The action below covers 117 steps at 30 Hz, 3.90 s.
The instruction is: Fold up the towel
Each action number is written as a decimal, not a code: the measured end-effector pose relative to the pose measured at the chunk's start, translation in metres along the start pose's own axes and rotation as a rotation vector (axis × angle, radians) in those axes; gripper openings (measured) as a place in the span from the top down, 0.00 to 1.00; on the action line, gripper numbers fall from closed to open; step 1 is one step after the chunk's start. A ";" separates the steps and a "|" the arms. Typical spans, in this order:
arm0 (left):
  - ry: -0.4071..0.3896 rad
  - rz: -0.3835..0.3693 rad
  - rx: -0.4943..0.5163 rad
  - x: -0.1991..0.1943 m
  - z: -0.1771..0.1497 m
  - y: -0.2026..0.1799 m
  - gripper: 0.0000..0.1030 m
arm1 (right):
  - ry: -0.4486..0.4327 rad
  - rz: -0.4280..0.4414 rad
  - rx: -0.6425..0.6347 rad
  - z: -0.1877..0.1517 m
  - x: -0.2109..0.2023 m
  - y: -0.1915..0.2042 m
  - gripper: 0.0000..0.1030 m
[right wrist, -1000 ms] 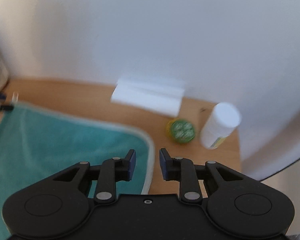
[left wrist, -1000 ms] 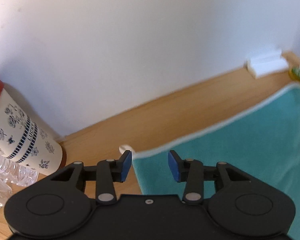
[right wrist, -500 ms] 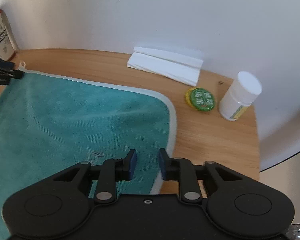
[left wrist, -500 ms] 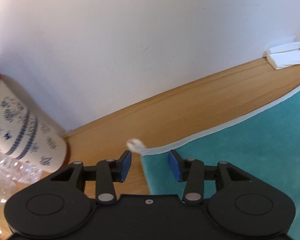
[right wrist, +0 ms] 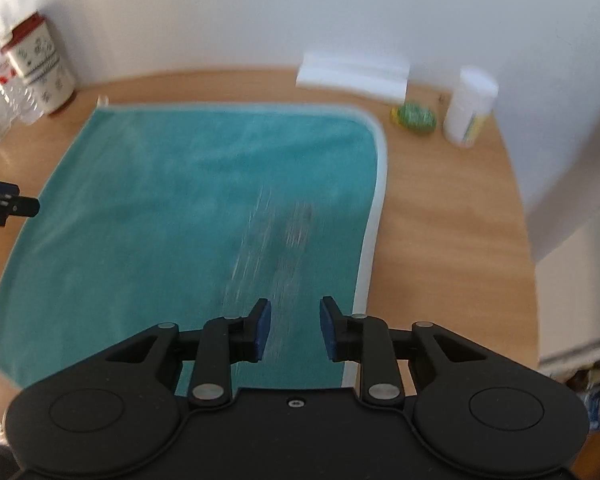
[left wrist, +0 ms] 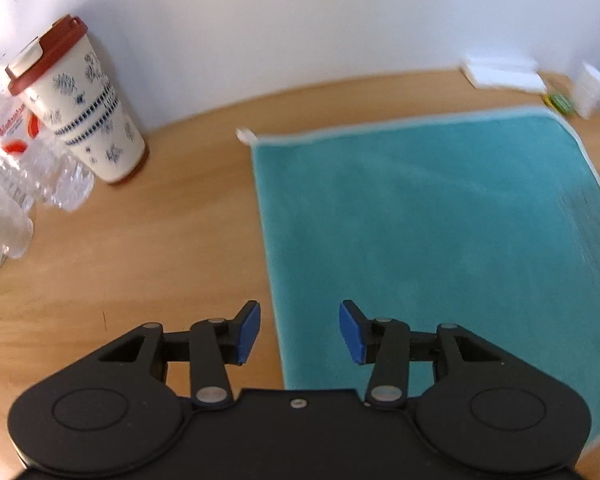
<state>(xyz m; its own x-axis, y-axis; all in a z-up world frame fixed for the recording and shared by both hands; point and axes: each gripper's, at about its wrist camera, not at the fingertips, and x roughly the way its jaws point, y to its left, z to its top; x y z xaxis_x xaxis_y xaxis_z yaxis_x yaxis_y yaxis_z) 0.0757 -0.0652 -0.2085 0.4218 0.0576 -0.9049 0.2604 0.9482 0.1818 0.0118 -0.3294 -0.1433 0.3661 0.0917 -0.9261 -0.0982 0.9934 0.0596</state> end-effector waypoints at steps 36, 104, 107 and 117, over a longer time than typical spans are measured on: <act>0.187 -0.128 -0.148 -0.025 -0.091 0.011 0.42 | 0.116 0.153 0.322 -0.091 -0.031 -0.033 0.56; 0.280 -0.272 0.017 -0.040 -0.068 0.020 0.88 | 0.247 0.260 0.584 -0.116 -0.015 -0.028 0.67; 0.281 -0.293 0.027 -0.039 -0.067 0.021 0.88 | 0.262 0.314 0.676 -0.126 -0.016 -0.031 0.67; 0.279 -0.394 0.063 -0.050 -0.053 0.030 0.88 | 0.224 0.419 0.868 -0.134 -0.003 -0.003 0.63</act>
<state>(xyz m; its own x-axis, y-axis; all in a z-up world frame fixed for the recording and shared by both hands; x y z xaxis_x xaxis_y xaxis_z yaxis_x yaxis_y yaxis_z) 0.0164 -0.0228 -0.1776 0.0338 -0.2118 -0.9767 0.4091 0.8946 -0.1798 -0.1132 -0.3420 -0.1905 0.2640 0.5210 -0.8117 0.5655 0.5982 0.5678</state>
